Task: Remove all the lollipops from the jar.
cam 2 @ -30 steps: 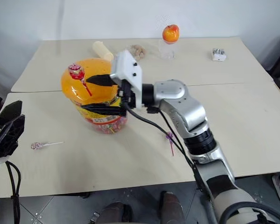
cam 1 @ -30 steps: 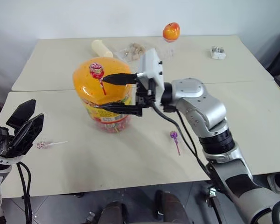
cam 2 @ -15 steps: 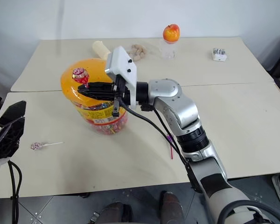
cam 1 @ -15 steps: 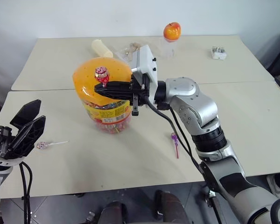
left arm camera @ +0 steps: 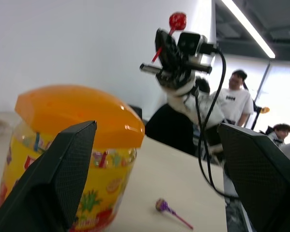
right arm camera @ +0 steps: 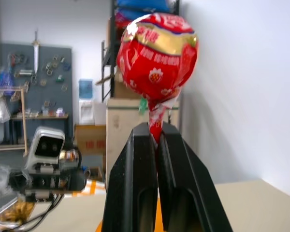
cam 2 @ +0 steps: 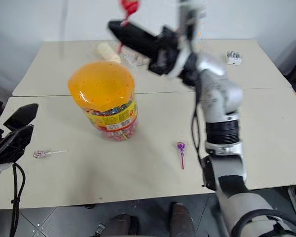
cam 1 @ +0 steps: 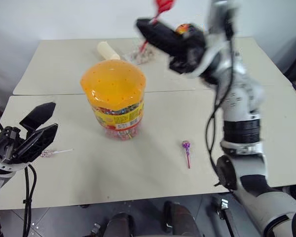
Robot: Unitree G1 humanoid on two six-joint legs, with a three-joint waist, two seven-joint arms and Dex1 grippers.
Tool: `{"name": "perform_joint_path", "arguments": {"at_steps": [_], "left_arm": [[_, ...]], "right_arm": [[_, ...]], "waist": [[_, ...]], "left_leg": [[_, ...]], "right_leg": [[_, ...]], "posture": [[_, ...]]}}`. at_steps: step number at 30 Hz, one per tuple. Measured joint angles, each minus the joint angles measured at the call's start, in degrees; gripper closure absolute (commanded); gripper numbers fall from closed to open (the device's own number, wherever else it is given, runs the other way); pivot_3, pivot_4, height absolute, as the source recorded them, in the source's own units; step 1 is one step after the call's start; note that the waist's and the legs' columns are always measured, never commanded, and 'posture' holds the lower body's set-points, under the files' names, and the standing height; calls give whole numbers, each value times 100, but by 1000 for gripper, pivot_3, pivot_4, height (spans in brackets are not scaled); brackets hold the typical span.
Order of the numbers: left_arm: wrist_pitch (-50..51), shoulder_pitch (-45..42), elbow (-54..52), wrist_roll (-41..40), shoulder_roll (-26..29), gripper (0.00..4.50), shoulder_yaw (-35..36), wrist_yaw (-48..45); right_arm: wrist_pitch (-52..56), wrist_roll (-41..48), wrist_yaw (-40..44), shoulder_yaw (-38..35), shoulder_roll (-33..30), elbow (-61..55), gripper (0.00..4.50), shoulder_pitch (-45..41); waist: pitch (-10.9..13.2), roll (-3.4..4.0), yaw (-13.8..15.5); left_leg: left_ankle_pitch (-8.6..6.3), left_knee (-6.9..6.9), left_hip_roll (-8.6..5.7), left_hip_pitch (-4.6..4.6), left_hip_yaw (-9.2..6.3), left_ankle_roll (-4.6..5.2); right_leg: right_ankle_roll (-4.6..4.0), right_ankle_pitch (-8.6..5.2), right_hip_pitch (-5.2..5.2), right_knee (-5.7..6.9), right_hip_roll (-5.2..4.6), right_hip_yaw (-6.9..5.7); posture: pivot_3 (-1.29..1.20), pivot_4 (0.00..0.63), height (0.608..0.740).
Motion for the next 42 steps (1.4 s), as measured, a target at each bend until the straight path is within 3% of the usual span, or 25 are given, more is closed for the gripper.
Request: {"name": "perform_joint_path", "arguments": {"at_steps": [4, 6, 8, 14, 16, 19, 26, 29, 31, 36, 40, 42], "left_arm": [[-72, 233, -24, 444, 195, 230, -164, -389], [-311, 236, -62, 922, 362, 230, -460, -692], [-467, 266, -65, 1243, 404, 230, -691, -895], [-809, -78, 71, 1709, 379, 230, -1135, -1099], [-878, -138, 147, 1965, 439, 230, -1305, -1133], [-1037, -202, 239, 2297, 609, 230, -1428, -1203], [-1425, -252, 518, 2911, 617, 230, -1470, -1012], [-1636, -261, 579, 3274, 560, 230, -1488, -693], [-1789, -266, 707, 3515, 506, 230, -1475, -445], [-2319, -62, 963, 4284, 431, 230, -1301, 225], [-2543, 229, 856, 4366, 353, 230, -1074, 454], [-2603, 447, 777, 4382, 281, 230, -998, 484]], "right_arm": [[422, -397, 103, 47, -1479, -305, 4472, 1091], [192, -1087, 302, 353, -2451, -393, 4472, 1905], [-77, -1738, 384, 525, -3035, -178, 4472, 2676], [-1147, -3249, 137, 913, -3758, 943, 4472, 3909], [-1559, -3460, 133, 941, -3733, 1256, 4472, 4025], [-1765, -3535, 193, 888, -3728, 1373, 3781, 4053], [-2558, -3227, 661, 358, -3533, 1605, 1577, 4449], [-3340, -2664, 1091, -211, -3135, 1625, 487, 4571], [-3643, -2230, 1302, -587, -2907, 1608, 22, 4507], [-3395, -1318, 1509, -920, -2656, 751, 22, 3993], [-3087, -1044, 1667, -83, -2155, -672, 22, 3779], [-3149, -1159, 1767, 278, -1935, -818, 22, 3909]], "waist": [[1, 1, 80], [1, 1, 129], [1, 2, 146], [1, 3, 119], [-1, 8, 80], [-2, 8, 104], [-1, 8, 144], [-1, 7, 137], [-1, 8, 135], [1, 14, 100], [0, 11, 140], [-2, 8, 183]], "left_leg": [[-1, -3, 2, -3, 22, 0], [0, -1, 3, -1, 31, 1], [2, 5, 3, -1, 56, 4], [6, 6, 4, 12, 81, 11], [6, 3, 6, 15, 89, 11], [6, 6, 9, 14, 85, 10], [6, 6, 9, 8, 75, 11], [6, 8, 8, 9, 76, 11], [6, 8, 8, 13, 77, 11], [6, 6, 17, 17, 76, 10], [2, 10, 20, 16, 59, 5], [0, 10, 13, 13, 52, 9]], "right_leg": [[2, -1, -2, -24, 1, 6], [3, -2, 0, -32, 1, 8], [3, -2, 1, -47, 1, 22], [2, -1, 0, -44, 1, 45], [2, -1, -4, -44, 2, 48], [2, -1, -2, -43, 3, 46], [2, -1, 0, -48, 3, 39], [3, -1, 1, -47, 3, 40], [3, -1, 3, -44, 3, 41], [2, 0, -3, -30, 3, 41], [2, 0, -2, -15, -1, 25], [2, 0, -1, -17, -7, 17]], "posture": [[0, 150, 740], [0, 150, 740], [0, 150, 740], [0, 150, 740], [0, 150, 740], [0, 150, 740], [0, 150, 740], [0, 150, 740], [0, 150, 740], [0, 150, 740], [0, 150, 740], [0, 150, 740]]}}
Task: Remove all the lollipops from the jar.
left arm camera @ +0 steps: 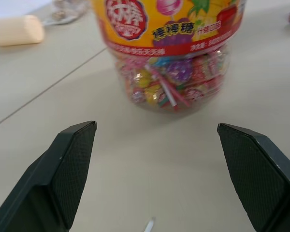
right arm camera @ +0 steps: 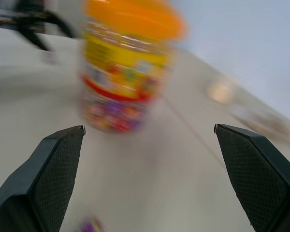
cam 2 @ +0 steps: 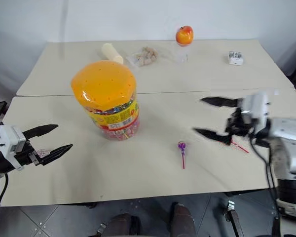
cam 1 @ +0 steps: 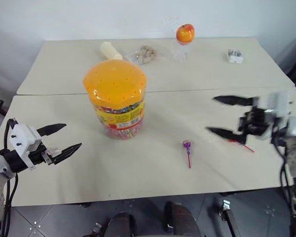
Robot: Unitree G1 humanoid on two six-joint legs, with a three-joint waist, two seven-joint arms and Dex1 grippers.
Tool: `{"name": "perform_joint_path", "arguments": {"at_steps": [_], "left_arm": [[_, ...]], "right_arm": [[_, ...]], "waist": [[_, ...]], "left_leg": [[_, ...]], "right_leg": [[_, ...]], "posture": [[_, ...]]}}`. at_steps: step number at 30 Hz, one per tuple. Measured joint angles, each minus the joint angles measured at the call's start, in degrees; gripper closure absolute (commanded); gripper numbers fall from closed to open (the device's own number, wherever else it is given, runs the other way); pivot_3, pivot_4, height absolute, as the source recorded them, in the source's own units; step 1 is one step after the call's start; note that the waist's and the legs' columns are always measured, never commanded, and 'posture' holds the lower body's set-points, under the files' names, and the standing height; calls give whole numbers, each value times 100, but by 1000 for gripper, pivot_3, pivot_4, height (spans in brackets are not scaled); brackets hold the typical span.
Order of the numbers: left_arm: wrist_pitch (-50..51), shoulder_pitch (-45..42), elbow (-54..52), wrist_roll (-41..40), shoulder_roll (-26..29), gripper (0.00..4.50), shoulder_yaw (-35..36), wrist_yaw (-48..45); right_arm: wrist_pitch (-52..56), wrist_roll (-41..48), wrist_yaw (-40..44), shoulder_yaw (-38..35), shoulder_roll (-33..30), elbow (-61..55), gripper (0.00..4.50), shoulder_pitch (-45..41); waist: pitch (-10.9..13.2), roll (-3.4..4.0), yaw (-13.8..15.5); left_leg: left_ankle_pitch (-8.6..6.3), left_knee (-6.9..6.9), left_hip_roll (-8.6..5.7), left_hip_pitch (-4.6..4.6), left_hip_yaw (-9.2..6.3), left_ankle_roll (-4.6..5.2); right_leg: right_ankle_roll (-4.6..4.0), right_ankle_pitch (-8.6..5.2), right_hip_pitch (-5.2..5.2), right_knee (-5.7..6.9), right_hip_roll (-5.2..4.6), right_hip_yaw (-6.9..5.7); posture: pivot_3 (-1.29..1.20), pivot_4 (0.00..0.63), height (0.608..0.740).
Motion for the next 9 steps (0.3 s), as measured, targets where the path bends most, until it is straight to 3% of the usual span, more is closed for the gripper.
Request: {"name": "perform_joint_path", "arguments": {"at_steps": [4, 9], "left_arm": [[-124, 343, -46, 9, -223, 230, 58, 82], [-93, 351, -392, -50, -411, 230, 213, 463]], "right_arm": [[-254, -373, -21, 610, 556, 53, 22, 417], [-651, -619, -334, 532, 786, 229, 22, 667]], "waist": [[0, -2, 113], [-3, -6, 96]], "left_leg": [[-6, 15, -6, -11, 1, 7], [-7, 29, -2, -2, 4, 10]], "right_leg": [[0, 0, 1, -7, -3, -4], [0, 0, 13, -5, -2, 0]], "posture": [[0, 150, 740], [0, 150, 740]]}}
